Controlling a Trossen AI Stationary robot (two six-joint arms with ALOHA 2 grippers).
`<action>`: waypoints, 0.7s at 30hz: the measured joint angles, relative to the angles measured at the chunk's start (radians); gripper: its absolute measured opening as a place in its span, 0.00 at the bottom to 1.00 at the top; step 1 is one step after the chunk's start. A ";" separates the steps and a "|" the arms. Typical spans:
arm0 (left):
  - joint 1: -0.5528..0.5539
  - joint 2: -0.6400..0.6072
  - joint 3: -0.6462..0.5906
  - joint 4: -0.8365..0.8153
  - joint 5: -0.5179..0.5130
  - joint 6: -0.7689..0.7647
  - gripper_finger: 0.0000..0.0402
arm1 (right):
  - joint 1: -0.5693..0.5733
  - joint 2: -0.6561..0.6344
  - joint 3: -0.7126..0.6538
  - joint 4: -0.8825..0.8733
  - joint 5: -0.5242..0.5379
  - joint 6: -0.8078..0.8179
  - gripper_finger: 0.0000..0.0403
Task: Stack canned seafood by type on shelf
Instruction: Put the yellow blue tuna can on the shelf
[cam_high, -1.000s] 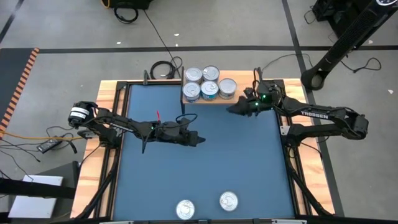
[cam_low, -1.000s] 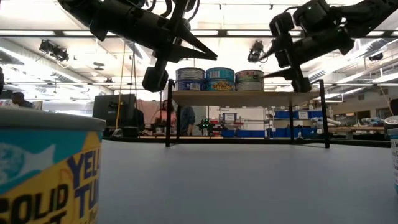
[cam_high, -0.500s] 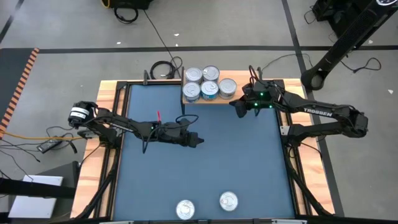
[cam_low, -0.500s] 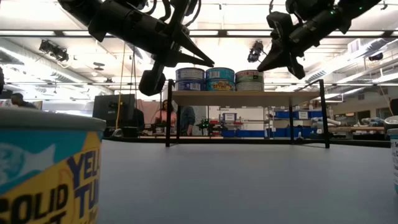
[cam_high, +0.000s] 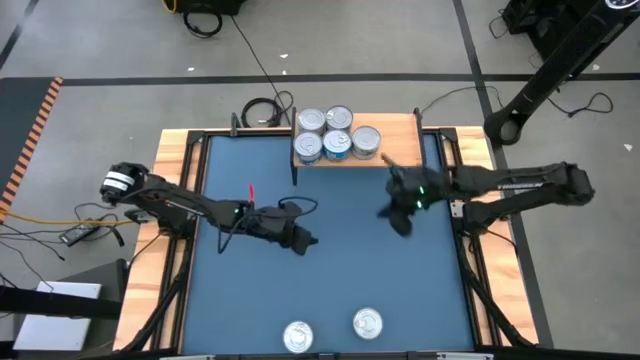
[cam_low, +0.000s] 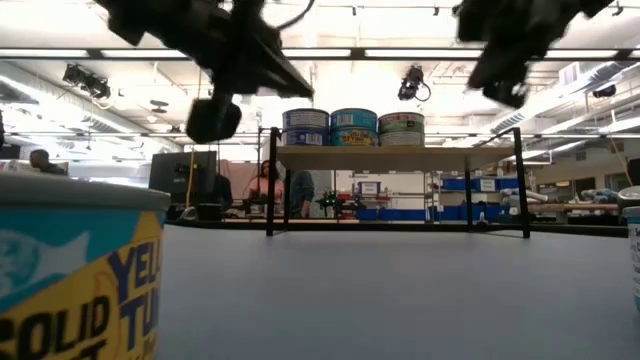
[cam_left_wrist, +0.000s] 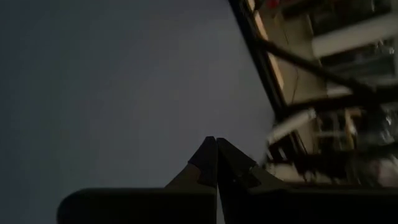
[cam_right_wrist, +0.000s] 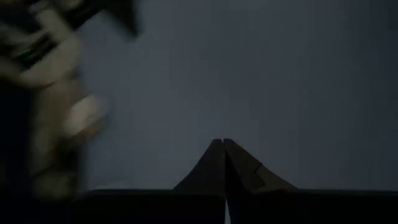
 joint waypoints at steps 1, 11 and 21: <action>-0.012 -0.009 0.000 -0.005 0.019 -0.004 0.00 | 0.058 -0.007 0.000 -0.002 -0.012 0.049 0.00; -0.178 -0.022 0.000 0.072 0.148 -0.023 0.01 | 0.538 0.049 -0.076 0.198 0.232 0.492 0.00; -0.295 -0.021 0.000 0.071 0.092 0.002 0.01 | 0.771 0.363 -0.104 0.522 0.337 0.723 0.00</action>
